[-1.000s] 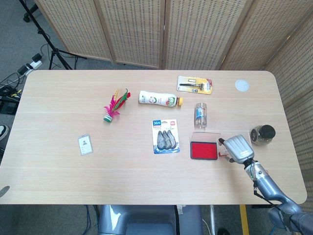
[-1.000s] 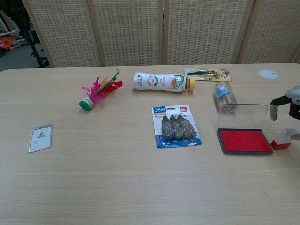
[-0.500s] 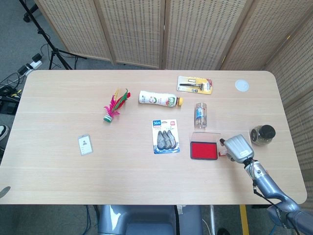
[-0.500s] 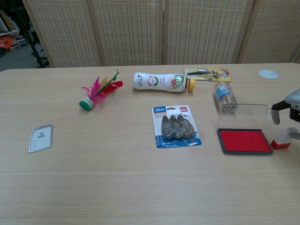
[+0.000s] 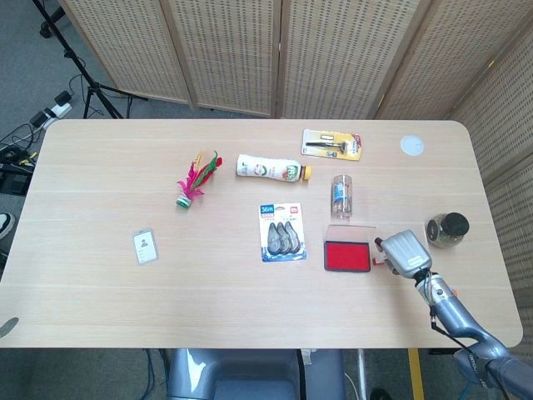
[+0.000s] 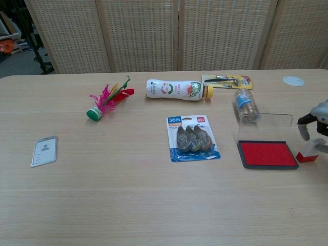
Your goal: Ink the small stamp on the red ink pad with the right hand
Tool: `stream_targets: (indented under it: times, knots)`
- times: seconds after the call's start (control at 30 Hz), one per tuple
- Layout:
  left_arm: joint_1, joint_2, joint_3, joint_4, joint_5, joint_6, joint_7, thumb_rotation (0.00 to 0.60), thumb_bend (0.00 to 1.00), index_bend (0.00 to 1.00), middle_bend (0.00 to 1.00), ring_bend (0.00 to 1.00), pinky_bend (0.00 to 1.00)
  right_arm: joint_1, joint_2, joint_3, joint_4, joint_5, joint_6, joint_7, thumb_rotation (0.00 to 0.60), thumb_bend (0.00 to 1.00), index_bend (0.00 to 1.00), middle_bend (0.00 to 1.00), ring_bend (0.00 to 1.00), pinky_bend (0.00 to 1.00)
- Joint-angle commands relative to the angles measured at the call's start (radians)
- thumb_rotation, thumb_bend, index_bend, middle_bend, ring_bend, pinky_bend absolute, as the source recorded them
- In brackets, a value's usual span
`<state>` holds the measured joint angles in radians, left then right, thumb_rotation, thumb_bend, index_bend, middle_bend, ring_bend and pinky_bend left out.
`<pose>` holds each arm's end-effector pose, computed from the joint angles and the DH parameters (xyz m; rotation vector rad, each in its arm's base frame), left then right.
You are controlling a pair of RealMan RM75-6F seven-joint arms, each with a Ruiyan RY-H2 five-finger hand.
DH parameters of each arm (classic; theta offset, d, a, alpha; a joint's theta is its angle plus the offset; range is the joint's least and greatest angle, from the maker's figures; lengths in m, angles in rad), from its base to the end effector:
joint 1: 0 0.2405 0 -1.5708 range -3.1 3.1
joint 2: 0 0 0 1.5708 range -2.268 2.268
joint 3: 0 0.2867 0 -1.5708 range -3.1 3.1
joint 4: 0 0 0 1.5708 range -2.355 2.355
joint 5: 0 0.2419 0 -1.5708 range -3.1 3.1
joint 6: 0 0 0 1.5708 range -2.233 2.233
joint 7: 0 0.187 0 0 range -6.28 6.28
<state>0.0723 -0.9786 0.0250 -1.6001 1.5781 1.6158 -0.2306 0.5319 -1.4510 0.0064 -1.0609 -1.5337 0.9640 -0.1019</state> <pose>-0.3760 0.1542 0.1985 -1.3036 -0.9856 -0.9233 -0.3472 -0.3847 -0.0026 1.9648 -0.6462 0.5486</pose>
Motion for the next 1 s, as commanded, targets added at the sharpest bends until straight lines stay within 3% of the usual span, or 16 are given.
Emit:
stream_targets:
  times: [0.03, 0.3, 0.53, 0.8, 1.0]
  knots:
    - [0.0, -0.001, 0.001, 0.0, 0.001, 0.0, 0.001, 0.6, 0.02, 0.0, 0.0, 0.0, 0.0, 0.001, -0.001, -0.002, 0.003, 0.002, -0.001, 0.001, 0.6, 0.41, 0.5, 0.91, 0.97, 1.0]
    - [0.001, 0.001, 0.001, 0.0, 0.002, 0.002, -0.004, 0.6, 0.02, 0.0, 0.0, 0.0, 0.0, 0.001, 0.019, -0.003, -0.027, -0.01, 0.033, 0.007, 0.6, 0.44, 0.54, 0.91, 0.97, 1.0]
    - [0.002, 0.003, 0.003, 0.002, 0.006, 0.005, -0.011, 0.6, 0.02, 0.0, 0.0, 0.0, 0.0, 0.011, 0.097, 0.02, -0.195, -0.039, 0.104, -0.034, 0.6, 0.44, 0.54, 0.91, 0.97, 1.0]
    - [0.003, 0.003, 0.007, 0.006, 0.012, 0.007, -0.017, 0.6, 0.02, 0.0, 0.0, 0.0, 0.0, 0.053, 0.131, 0.074, -0.397, 0.016, 0.068, -0.23, 0.6, 0.44, 0.54, 0.91, 0.97, 1.0]
    - [0.0, 0.005, 0.006, 0.008, 0.008, 0.001, -0.025, 0.6, 0.02, 0.0, 0.0, 0.0, 0.0, 0.077, 0.076, 0.107, -0.448, 0.116, 0.037, -0.443, 0.6, 0.44, 0.54, 0.91, 0.97, 1.0]
